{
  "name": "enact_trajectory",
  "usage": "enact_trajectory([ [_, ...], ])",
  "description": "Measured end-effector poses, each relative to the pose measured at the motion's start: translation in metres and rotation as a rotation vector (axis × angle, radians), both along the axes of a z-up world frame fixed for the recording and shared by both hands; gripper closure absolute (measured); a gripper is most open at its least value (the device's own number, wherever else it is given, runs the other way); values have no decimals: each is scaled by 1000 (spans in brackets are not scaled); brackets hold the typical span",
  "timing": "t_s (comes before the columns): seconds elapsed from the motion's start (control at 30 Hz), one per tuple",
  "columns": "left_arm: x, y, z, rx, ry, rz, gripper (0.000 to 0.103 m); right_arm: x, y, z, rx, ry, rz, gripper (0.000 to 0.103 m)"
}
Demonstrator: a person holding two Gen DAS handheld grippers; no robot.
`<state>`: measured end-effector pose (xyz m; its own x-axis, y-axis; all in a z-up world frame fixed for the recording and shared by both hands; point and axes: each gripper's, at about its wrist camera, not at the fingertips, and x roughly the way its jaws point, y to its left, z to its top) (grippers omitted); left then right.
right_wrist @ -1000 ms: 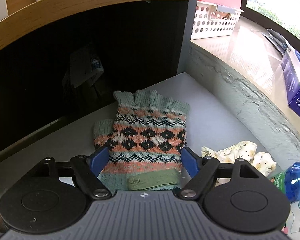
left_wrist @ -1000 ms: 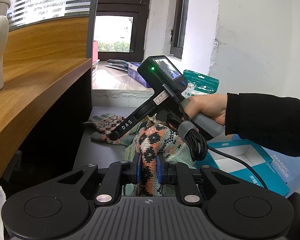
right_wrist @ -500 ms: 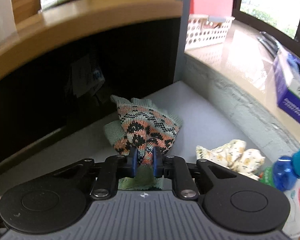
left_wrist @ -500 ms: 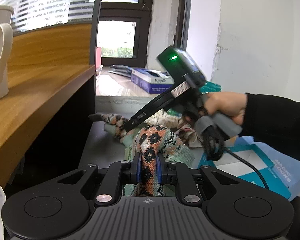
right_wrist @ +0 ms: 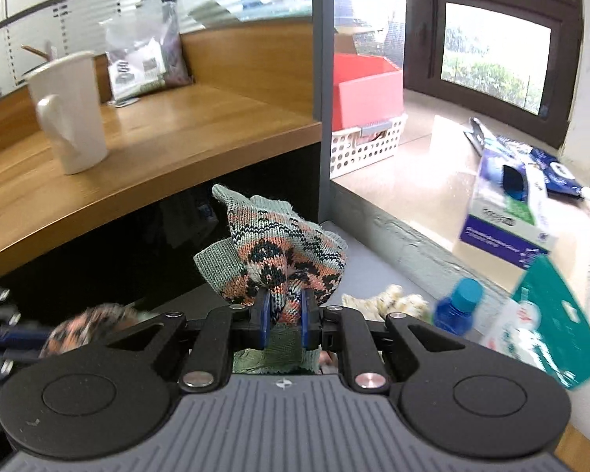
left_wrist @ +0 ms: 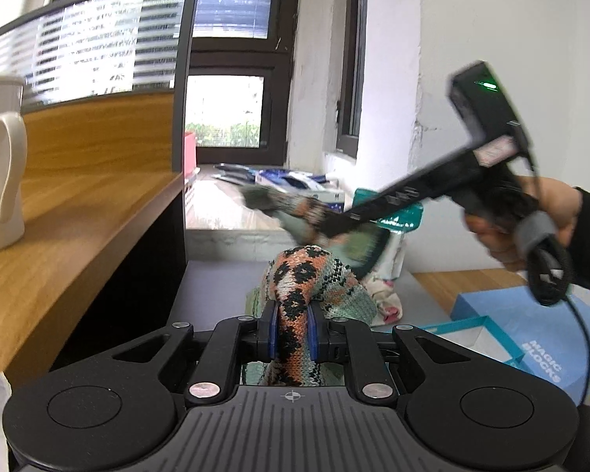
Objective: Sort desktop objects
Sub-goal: 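Carry the glove with the right tool into the teal box and open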
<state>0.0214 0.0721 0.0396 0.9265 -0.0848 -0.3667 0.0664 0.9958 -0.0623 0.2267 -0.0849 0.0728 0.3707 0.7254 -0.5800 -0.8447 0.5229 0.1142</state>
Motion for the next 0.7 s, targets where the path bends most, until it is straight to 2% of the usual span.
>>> enact_trajectory([
  [0.1,0,-4,3,2,-6,-7,86,-14,-27,5,-12,-18,22,85],
  [0.37,8,-16,5,6,11,-27,86,-55,-92,-6,-119,-84,109,85],
  [0.57,7,-33,6,26,19,-49,86,-71,-117,-23,-219,-137,180,85],
  [0.7,9,-42,6,42,27,-59,86,-72,-126,-38,-270,-131,247,85],
])
